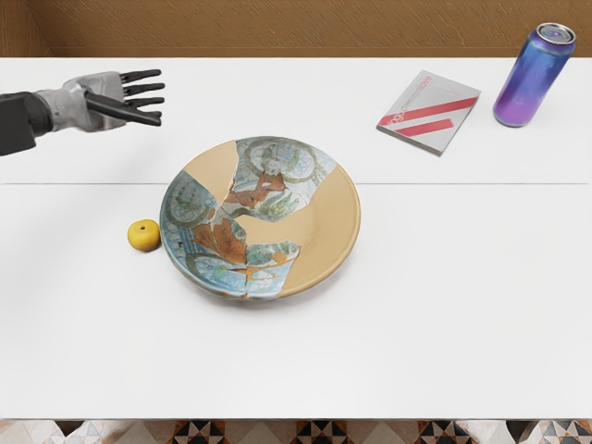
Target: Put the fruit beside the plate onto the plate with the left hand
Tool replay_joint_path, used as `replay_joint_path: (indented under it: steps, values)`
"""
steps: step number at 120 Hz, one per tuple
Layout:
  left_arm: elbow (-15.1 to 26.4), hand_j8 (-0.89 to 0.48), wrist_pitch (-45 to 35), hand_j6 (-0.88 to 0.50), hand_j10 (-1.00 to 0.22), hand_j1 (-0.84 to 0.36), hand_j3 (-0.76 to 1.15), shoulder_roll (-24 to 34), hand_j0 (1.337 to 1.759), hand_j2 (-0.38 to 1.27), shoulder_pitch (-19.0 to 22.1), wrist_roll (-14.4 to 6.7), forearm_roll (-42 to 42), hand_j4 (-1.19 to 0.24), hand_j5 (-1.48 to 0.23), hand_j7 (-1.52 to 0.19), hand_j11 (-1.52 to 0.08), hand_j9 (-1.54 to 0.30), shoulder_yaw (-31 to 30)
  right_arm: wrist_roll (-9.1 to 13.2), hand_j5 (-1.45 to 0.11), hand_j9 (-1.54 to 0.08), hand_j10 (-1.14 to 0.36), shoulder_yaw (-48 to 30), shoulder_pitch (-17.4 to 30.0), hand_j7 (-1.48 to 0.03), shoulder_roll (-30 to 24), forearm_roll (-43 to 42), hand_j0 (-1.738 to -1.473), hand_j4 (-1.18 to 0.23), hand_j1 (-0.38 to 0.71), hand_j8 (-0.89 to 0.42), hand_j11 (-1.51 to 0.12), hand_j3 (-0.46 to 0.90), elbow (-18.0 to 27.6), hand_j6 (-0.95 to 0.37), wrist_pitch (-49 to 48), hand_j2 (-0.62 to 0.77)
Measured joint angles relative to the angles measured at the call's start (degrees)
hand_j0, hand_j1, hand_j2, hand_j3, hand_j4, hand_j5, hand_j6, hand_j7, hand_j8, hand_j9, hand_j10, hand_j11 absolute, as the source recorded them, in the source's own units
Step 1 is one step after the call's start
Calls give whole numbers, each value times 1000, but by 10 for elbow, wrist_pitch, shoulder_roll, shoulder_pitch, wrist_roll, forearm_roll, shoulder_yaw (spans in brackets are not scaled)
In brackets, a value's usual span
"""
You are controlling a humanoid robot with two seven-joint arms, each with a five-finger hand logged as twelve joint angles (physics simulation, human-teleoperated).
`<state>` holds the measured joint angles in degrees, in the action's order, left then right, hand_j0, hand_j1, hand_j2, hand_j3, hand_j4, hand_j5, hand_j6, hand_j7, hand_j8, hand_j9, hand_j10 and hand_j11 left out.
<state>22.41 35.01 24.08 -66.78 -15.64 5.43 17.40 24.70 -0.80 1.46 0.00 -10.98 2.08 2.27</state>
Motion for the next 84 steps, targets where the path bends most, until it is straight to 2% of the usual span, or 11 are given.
replay_joint_path:
  steps: [17,24,41,60,68,77,84]
  values:
    - [3,-17,0,-17,-17,327,0,1,1658,4,-1,-1,-1,-18,-24,-24,-24,-24,-5,0,0,0,-1,-1,-1,0,0,0,-1658,-1,-349,-1,0,0,0,-2,0,1]
    - [4,-18,0,-18,-18,327,0,17,1658,4,-15,-1,-11,-18,-24,-24,-24,-24,-16,0,0,0,-1,-2,-1,0,0,0,-1658,-1,-349,-1,0,0,0,-2,0,0]
    - [12,-18,0,-18,-18,327,0,49,1658,4,-49,-3,-95,-19,-24,-24,-24,-24,-29,0,0,0,-1,-1,1,0,0,0,-1658,-1,-349,-1,0,0,0,-2,-4,0]
    - [51,-18,0,-19,-18,327,0,75,1658,4,-72,-10,-192,-19,-24,-24,-24,-24,-33,0,0,0,-1,0,2,0,0,0,-1658,-1,-349,-1,0,0,0,-2,-5,1]
    - [82,-19,0,-20,-19,326,0,110,1658,4,-72,-12,-212,-20,-25,-25,-25,-25,-33,0,0,0,-1,0,2,0,0,0,-1658,-1,-349,-2,0,0,0,-2,-5,0]
    - [154,-19,0,-20,-19,326,0,170,1658,4,-72,-18,-232,-20,-25,-25,-25,-25,-33,0,0,0,-1,0,2,0,0,0,-1658,-1,-349,-1,0,0,0,-2,-5,1]
    - [209,-19,0,-19,-19,326,0,187,1658,5,-72,-25,-242,-20,-26,-26,-26,-26,-34,0,0,0,-1,0,2,0,0,0,-1658,-1,-349,-1,0,0,0,-1,-5,1]
